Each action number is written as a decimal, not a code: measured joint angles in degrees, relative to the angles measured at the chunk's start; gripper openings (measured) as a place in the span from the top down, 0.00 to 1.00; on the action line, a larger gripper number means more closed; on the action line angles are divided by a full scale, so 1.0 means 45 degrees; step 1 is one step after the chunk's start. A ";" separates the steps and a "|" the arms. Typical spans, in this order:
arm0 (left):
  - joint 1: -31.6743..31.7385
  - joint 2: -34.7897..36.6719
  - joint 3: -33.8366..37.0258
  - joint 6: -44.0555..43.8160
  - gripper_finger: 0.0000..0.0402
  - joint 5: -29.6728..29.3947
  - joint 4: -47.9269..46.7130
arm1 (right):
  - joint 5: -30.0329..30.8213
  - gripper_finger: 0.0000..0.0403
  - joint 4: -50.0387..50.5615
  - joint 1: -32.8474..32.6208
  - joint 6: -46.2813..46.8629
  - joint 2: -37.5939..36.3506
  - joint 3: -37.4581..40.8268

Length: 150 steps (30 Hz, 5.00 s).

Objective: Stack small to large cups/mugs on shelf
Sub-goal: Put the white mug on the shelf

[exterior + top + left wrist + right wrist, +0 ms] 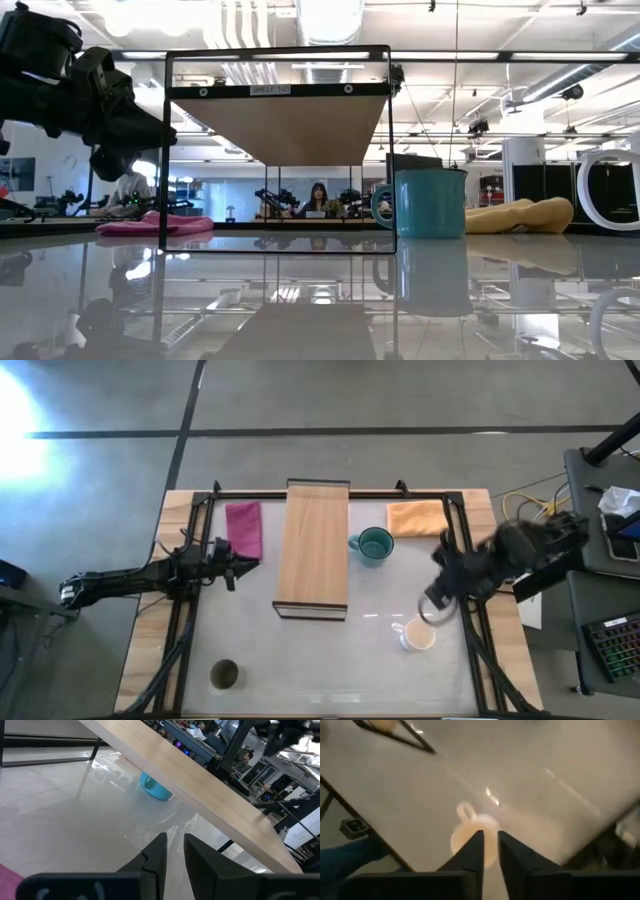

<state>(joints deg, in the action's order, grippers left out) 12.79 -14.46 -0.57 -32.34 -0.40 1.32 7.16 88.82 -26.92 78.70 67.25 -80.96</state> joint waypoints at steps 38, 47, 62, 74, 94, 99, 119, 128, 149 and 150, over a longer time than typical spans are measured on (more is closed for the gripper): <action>0.0002 -0.0005 0.0003 0.0001 0.87 -0.0005 0.0170 | -0.0032 0.64 -0.5423 -0.3346 0.6352 0.2920 0.6811; 0.0002 -0.0010 0.0003 -0.0003 0.87 0.0000 0.0175 | -0.0733 0.97 -0.5833 -0.1258 0.2586 0.2830 0.6520; 0.0001 -0.0010 0.0003 -0.0002 0.87 -0.0004 0.0180 | 0.0536 0.98 -0.1460 0.4221 -0.8647 0.4303 -0.2194; 0.0000 -0.0010 0.0003 0.0002 0.87 0.0000 0.0175 | 0.0570 0.98 -0.0546 0.9072 -1.5652 0.9342 -1.0520; 0.0002 -0.0007 0.0003 -0.0002 0.87 0.0019 0.0175 | -0.0362 0.98 -0.4398 1.1569 -1.7511 1.2516 -1.1983; -0.0002 -0.0024 0.0003 0.0002 0.87 -0.0005 0.0182 | -0.0405 0.98 -0.3882 1.1888 -1.7431 1.2793 -1.1960; 0.0002 -0.0691 -0.0821 0.0269 0.88 -0.0854 0.7082 | -0.0667 0.97 -0.4147 1.2017 -1.7351 1.2578 -1.1979; 0.0002 -0.4482 -0.5217 0.1985 0.88 0.0724 0.4570 | -0.0618 0.97 -0.4413 1.2023 -1.7255 1.2578 -1.1984; 0.4400 -1.0994 -1.1295 0.6266 0.88 0.1722 -0.1579 | -0.1312 0.97 -0.3488 1.2070 -1.6928 1.2573 -1.1984; 0.4546 -1.1120 -1.1300 0.6262 0.88 0.2079 -0.1522 | -0.1309 0.97 -0.3494 1.2070 -1.6928 1.2573 -1.1987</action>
<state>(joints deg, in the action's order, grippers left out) 33.24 -64.50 -51.42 -4.17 8.95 -5.53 1.27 73.10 27.40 2.52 123.83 -134.90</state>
